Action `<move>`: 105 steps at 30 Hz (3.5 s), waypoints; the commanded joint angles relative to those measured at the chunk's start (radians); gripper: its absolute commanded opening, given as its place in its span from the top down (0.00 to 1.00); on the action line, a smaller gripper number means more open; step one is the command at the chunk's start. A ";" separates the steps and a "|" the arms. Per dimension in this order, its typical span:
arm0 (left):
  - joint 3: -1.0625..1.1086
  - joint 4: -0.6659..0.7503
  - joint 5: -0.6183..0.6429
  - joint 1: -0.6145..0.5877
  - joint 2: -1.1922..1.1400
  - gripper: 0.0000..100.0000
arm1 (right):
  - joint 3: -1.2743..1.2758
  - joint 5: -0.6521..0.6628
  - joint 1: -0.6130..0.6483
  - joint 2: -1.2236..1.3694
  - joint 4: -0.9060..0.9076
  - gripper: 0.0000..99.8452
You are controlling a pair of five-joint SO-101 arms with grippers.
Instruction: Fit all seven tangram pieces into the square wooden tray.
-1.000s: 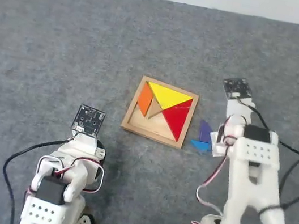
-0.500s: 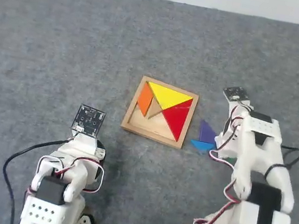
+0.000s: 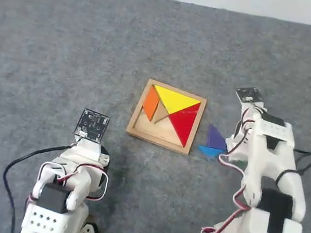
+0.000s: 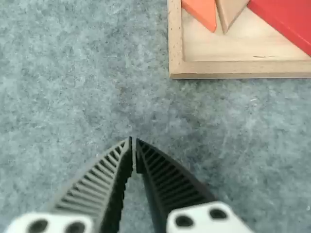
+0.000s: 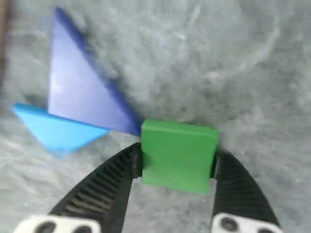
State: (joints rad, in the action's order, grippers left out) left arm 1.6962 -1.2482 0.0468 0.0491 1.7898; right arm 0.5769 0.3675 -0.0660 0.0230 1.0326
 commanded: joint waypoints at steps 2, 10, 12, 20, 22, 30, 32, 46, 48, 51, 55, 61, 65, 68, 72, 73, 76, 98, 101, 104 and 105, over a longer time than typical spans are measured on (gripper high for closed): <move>-0.013 -0.006 0.012 0.002 0.012 0.99 | -0.020 -0.044 0.053 -0.242 0.101 0.80; -0.013 -0.006 0.012 0.002 0.012 0.99 | -0.080 -0.120 0.337 -0.394 0.193 0.80; -0.013 -0.006 0.012 0.002 0.012 0.99 | -0.137 -0.132 0.417 -0.338 0.193 0.80; -0.013 -0.006 0.012 0.002 0.012 0.99 | -0.402 -0.069 0.588 0.033 0.185 0.80; -0.013 -0.006 0.012 0.002 0.012 0.99 | -0.468 -0.069 0.618 0.105 0.188 0.80; -0.013 -0.006 0.012 0.002 0.012 0.99 | -0.559 -0.064 0.653 0.295 0.108 0.80; -0.013 -0.006 0.012 0.002 0.012 0.99 | -0.559 -0.064 0.667 0.325 0.097 0.80; -0.013 -0.006 0.012 0.002 0.012 0.99 | -0.557 -0.071 0.700 0.346 0.087 0.61; -0.013 -0.006 0.012 0.002 0.012 0.99 | -0.559 -0.071 0.700 0.346 0.085 0.61; -0.013 -0.006 0.012 0.002 0.012 0.99 | -0.560 -0.075 0.699 0.338 0.084 0.61; -0.013 -0.006 0.012 0.002 0.012 0.99 | -0.548 -0.112 0.694 0.234 0.094 0.63; -0.013 -0.006 0.012 0.002 0.012 0.99 | -0.292 -0.121 0.673 -0.091 -0.038 0.67; -0.013 -0.006 0.012 0.002 0.012 0.99 | -0.055 -0.121 0.610 -0.191 -0.219 0.82; -0.013 -0.006 0.012 0.002 0.012 0.99 | 0.025 -0.121 0.562 -0.168 -0.306 0.94; -0.013 -0.006 0.012 0.002 0.012 0.99 | 0.028 -0.158 0.527 -0.088 -0.354 0.97; -0.013 -0.006 0.012 0.002 0.012 0.99 | 0.028 -0.161 0.527 -0.070 -0.369 0.97; -0.013 -0.006 0.012 0.002 0.012 0.99 | 0.026 -0.161 0.532 -0.021 -0.400 0.97; -0.013 -0.006 0.012 0.002 0.012 0.99 | 0.035 -0.261 0.636 -0.160 -0.452 0.97; -0.013 -0.006 0.012 0.002 0.012 0.99 | 0.029 -0.262 0.690 -0.142 -0.455 0.97; -0.013 -0.006 0.012 0.002 0.012 0.99 | 0.028 -0.261 0.702 -0.084 -0.484 0.97; -0.013 -0.006 0.012 0.002 0.012 0.99 | 0.028 -0.259 0.702 -0.056 -0.501 0.97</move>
State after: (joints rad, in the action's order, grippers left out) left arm 1.6962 -1.2482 0.0468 0.0491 1.7898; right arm 0.6214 0.1174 0.6276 -0.0552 0.5800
